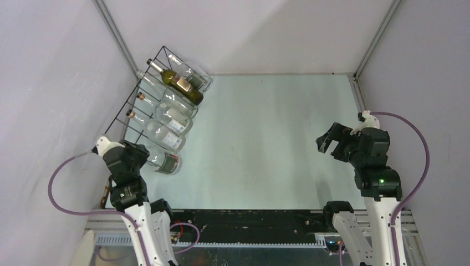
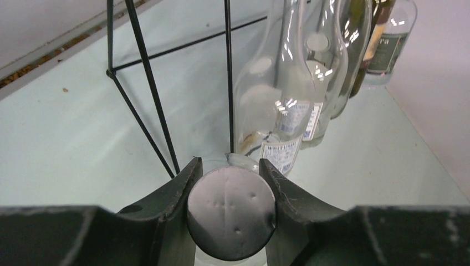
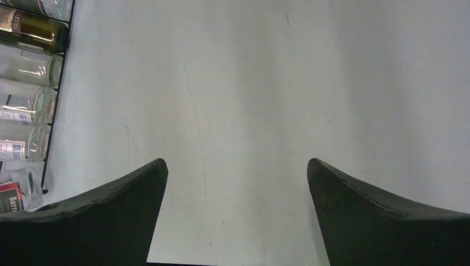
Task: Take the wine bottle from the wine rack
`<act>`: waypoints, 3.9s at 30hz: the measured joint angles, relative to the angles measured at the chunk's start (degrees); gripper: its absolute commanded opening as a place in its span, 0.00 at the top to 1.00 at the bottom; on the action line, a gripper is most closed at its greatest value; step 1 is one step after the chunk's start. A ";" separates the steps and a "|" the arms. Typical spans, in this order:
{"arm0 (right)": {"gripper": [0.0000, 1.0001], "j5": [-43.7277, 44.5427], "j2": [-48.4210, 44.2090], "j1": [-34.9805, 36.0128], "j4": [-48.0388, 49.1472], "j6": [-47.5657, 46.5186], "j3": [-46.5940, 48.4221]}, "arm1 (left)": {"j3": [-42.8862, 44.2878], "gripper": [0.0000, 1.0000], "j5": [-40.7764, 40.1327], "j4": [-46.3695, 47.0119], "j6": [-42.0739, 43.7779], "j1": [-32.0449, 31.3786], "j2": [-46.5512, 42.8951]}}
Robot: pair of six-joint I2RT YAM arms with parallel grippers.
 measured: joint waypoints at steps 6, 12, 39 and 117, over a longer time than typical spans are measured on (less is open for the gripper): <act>0.00 0.07 -0.52 0.00 -0.13 0.39 0.00 | -0.26 1.00 0.42 -4.15 0.46 -3.10 -2.40; 0.00 0.07 -0.66 0.00 -0.35 0.70 0.00 | -0.26 1.00 0.63 -6.60 0.81 -5.60 -2.91; 0.03 -0.66 -3.82 0.00 -0.98 2.32 -0.94 | 1.07 1.00 -23.02 1.01 -2.43 -53.44 9.84; 0.00 17.03 9.01 52.19 22.67 2.97 -4.68 | 16.37 0.00 -35.39 6.71 6.12 -80.89 8.98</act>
